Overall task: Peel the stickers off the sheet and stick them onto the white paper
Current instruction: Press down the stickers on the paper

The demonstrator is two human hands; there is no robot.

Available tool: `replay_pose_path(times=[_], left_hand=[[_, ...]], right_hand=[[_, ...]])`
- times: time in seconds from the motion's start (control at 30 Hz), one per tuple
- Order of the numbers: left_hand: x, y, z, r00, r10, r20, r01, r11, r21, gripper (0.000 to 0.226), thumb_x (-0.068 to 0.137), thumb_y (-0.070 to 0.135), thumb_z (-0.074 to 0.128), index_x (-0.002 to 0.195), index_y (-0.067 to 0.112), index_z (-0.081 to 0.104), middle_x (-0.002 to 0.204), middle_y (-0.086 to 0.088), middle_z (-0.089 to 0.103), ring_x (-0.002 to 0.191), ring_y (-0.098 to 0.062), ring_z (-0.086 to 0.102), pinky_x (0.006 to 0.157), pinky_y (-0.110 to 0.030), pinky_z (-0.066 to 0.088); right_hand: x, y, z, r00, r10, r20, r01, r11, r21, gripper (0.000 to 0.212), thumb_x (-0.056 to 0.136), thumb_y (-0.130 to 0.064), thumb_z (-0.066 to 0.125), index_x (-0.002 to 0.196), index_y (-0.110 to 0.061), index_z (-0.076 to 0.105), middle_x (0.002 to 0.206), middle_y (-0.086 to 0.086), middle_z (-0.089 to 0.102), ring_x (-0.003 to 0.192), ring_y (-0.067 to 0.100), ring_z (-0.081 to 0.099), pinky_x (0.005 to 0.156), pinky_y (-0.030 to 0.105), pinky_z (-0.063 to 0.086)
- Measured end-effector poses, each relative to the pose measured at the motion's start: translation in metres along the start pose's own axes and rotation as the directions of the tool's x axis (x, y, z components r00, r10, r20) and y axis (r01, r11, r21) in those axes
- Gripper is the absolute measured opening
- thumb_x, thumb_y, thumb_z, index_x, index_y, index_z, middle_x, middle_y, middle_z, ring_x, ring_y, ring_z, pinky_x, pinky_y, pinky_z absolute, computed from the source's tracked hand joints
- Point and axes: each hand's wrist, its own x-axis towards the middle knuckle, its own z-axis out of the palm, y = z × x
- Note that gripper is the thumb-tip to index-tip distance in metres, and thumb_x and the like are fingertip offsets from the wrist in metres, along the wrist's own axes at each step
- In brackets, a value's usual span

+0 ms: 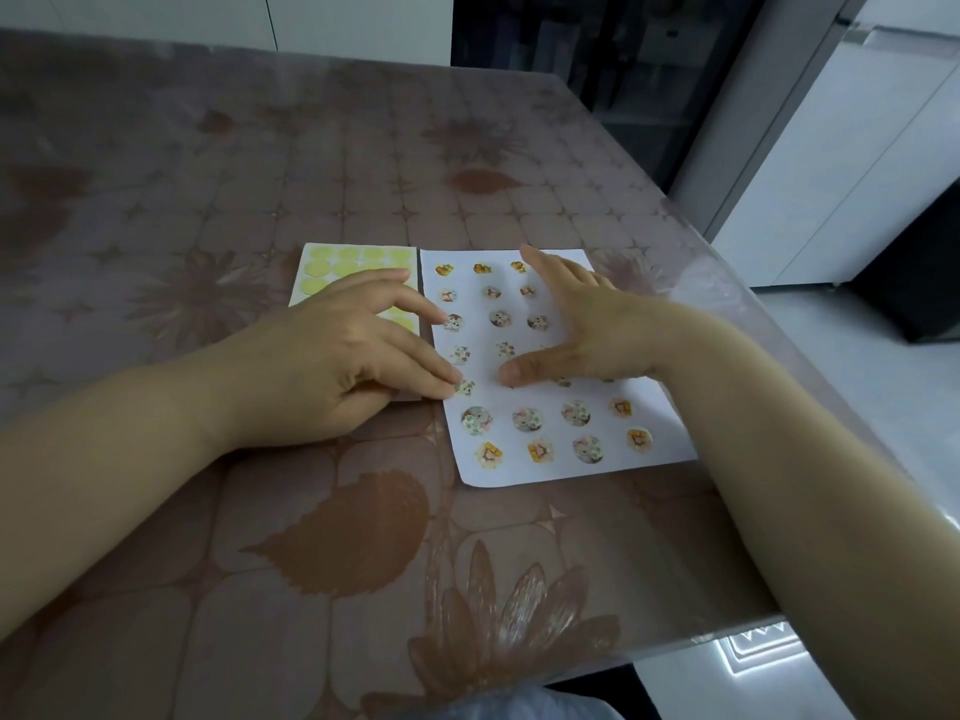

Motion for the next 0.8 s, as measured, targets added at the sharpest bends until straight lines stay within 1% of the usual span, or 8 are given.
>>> replay_pose_path(times=[0.23, 0.33, 0.37, 0.4, 0.47, 0.53, 0.63, 0.8], left_hand=[[-0.003, 0.001, -0.002, 0.999, 0.052, -0.008, -0.052, 0.998, 0.018, 0.040, 0.090, 0.043, 0.039, 0.113, 0.030, 0.069, 0.132, 0.004, 0.059, 0.132, -0.019, 0.044, 0.109, -0.051, 0.033], [-0.004, 0.006, -0.006, 0.996, 0.086, -0.019, -0.085, 0.995, 0.045, 0.039, 0.089, 0.037, 0.041, 0.109, 0.024, 0.072, 0.128, -0.001, 0.062, 0.128, -0.025, 0.049, 0.106, -0.055, 0.036], [-0.004, 0.008, -0.007, 0.992, 0.120, -0.049, -0.117, 0.991, 0.060, 0.038, 0.088, 0.034, 0.041, 0.107, 0.023, 0.073, 0.125, -0.002, 0.064, 0.125, -0.026, 0.051, 0.104, -0.056, 0.038], [-0.004, 0.011, -0.009, 0.988, 0.137, -0.070, -0.135, 0.990, 0.044, 0.038, 0.087, 0.032, 0.042, 0.105, 0.023, 0.073, 0.121, -0.001, 0.066, 0.122, -0.025, 0.053, 0.105, -0.055, 0.037], [-0.004, 0.015, -0.013, 0.977, 0.185, -0.106, -0.186, 0.982, -0.002, 0.037, 0.088, 0.028, 0.042, 0.105, 0.023, 0.075, 0.113, 0.008, 0.070, 0.118, -0.015, 0.051, 0.112, -0.041, 0.029], [-0.003, 0.017, -0.016, 0.969, 0.220, -0.114, -0.224, 0.974, -0.021, 0.036, 0.089, 0.026, 0.043, 0.105, 0.023, 0.074, 0.108, 0.015, 0.070, 0.115, -0.009, 0.047, 0.114, -0.030, 0.020], [-0.004, 0.015, -0.015, 0.965, 0.235, -0.119, -0.237, 0.971, -0.007, 0.035, 0.088, 0.024, 0.044, 0.106, 0.025, 0.074, 0.108, 0.016, 0.070, 0.115, -0.009, 0.047, 0.113, -0.028, 0.020], [-0.004, 0.017, -0.017, 0.967, 0.234, -0.106, -0.236, 0.972, -0.008, 0.036, 0.088, 0.024, 0.043, 0.106, 0.024, 0.074, 0.108, 0.015, 0.070, 0.115, -0.009, 0.046, 0.112, -0.027, 0.020]], right_hand=[[-0.002, 0.000, 0.000, 0.999, -0.010, -0.033, 0.009, 1.000, -0.029, 0.116, 0.063, -0.066, 0.064, 0.147, -0.032, -0.009, 0.157, -0.009, -0.004, 0.144, 0.020, 0.000, 0.115, 0.046, 0.010], [-0.007, 0.007, -0.011, 0.989, 0.009, -0.146, -0.014, 0.999, -0.033, 0.126, 0.052, -0.070, 0.064, 0.147, -0.030, -0.008, 0.158, -0.003, -0.003, 0.144, 0.024, 0.000, 0.115, 0.049, 0.006], [-0.008, 0.011, -0.014, 0.988, 0.029, -0.151, -0.033, 0.999, -0.024, 0.130, 0.046, -0.070, 0.064, 0.147, -0.031, -0.007, 0.158, -0.003, -0.003, 0.144, 0.024, 0.000, 0.115, 0.049, 0.007], [-0.008, 0.014, -0.015, 0.990, 0.053, -0.127, -0.057, 0.998, -0.023, 0.133, 0.041, -0.069, 0.065, 0.147, -0.031, -0.007, 0.158, -0.004, -0.002, 0.144, 0.023, 0.001, 0.116, 0.050, 0.009], [-0.008, 0.016, -0.016, 0.993, 0.110, -0.053, -0.111, 0.993, -0.033, 0.136, 0.037, -0.069, 0.066, 0.147, -0.032, -0.006, 0.157, -0.006, -0.001, 0.144, 0.023, 0.004, 0.115, 0.052, 0.014], [-0.006, 0.016, -0.015, 0.991, 0.131, -0.032, -0.132, 0.991, -0.034, 0.137, 0.036, -0.068, 0.067, 0.147, -0.033, -0.004, 0.157, -0.006, 0.000, 0.143, 0.024, 0.006, 0.114, 0.053, 0.017], [-0.005, 0.018, -0.015, 0.995, 0.088, -0.045, -0.091, 0.994, -0.060, 0.131, 0.040, -0.069, 0.068, 0.146, -0.034, -0.001, 0.157, -0.007, 0.003, 0.143, 0.023, 0.007, 0.114, 0.052, 0.015], [-0.007, 0.025, -0.018, 0.996, 0.057, 0.071, -0.052, 0.996, -0.070, 0.135, 0.031, -0.077, 0.063, 0.145, -0.041, 0.000, 0.155, -0.015, 0.002, 0.143, 0.018, 0.009, 0.113, 0.052, 0.019]])
